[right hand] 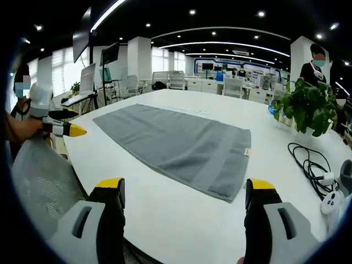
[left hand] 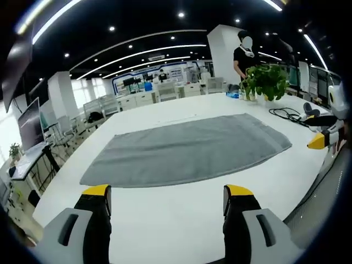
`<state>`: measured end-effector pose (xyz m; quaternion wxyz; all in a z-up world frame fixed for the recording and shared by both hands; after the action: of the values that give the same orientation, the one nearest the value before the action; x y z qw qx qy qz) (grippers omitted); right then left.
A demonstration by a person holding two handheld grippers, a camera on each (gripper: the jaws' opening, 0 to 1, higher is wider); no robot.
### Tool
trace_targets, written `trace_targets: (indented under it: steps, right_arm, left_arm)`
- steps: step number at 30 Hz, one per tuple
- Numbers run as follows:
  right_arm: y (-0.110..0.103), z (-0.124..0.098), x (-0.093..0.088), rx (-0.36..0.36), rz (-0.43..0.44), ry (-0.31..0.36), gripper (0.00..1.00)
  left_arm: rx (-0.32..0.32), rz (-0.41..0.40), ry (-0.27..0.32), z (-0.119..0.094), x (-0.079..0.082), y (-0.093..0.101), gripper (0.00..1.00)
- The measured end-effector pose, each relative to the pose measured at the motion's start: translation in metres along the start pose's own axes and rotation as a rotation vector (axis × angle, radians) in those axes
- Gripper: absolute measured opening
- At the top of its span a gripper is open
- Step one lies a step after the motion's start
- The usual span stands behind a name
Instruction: Fold the towel on the table until its edges align and the towel forms a compact rectangular stack.
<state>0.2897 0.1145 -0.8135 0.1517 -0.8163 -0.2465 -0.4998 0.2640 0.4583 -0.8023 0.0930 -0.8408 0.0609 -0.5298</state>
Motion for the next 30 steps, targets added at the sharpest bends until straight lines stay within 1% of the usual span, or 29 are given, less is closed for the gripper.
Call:
trace_targets:
  steps: [1,3,5,8,12,15,18,20,23,27,30]
  right_arm:
    - [0.000,0.000,0.000,0.000,-0.002,-0.001,0.92]
    - [0.001,-0.001,0.002,-0.002,0.001,0.000,0.92]
    - [0.005,-0.002,0.005,-0.009,0.010,0.007,0.92]
    - [0.007,-0.001,0.009,-0.014,0.024,0.018,0.92]
    - [0.004,0.000,0.008,-0.005,0.007,0.010,0.91]
    - [0.005,0.000,0.008,-0.001,0.010,0.006,0.91]
    - [0.010,-0.001,0.010,-0.007,0.015,0.006,0.90]
    - [0.013,-0.002,0.012,-0.009,0.020,0.009,0.89]
    - [0.018,-0.002,0.013,-0.010,0.021,0.008,0.88]
    - [0.023,-0.003,0.016,-0.004,0.020,0.008,0.87]
    - [0.029,-0.003,0.021,-0.003,0.015,0.016,0.86]
  left_arm:
    - [0.002,0.009,0.013,-0.001,0.004,0.000,0.87]
    - [0.000,0.018,0.006,-0.002,0.006,-0.001,0.87]
    - [0.002,0.023,0.012,-0.004,0.009,-0.004,0.88]
    - [-0.007,0.017,0.006,-0.004,0.008,-0.007,0.88]
    - [-0.012,0.045,0.002,-0.005,0.010,-0.009,0.88]
    - [-0.021,0.043,0.006,-0.004,0.013,-0.011,0.88]
    - [-0.040,0.049,0.007,-0.003,0.017,-0.008,0.88]
    - [-0.065,0.068,0.011,-0.001,0.021,-0.003,0.88]
    - [-0.083,0.087,0.013,0.000,0.025,0.001,0.88]
    - [-0.131,0.099,0.010,0.006,0.031,0.008,0.88]
    - [-0.165,0.115,0.020,0.010,0.039,0.017,0.88]
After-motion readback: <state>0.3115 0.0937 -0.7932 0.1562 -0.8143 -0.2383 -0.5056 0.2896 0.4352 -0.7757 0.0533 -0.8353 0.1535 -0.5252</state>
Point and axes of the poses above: the point that each gripper's makers call its tool centre point, and the gripper's own axes: z roughly forward along the fingers, y roughly to its right, x roughly out of its top, the point moved 2 cm from there along -z, roughly backward along the fingers, and after that the axes turned 3 degrees about x, right-handed, at the moved point
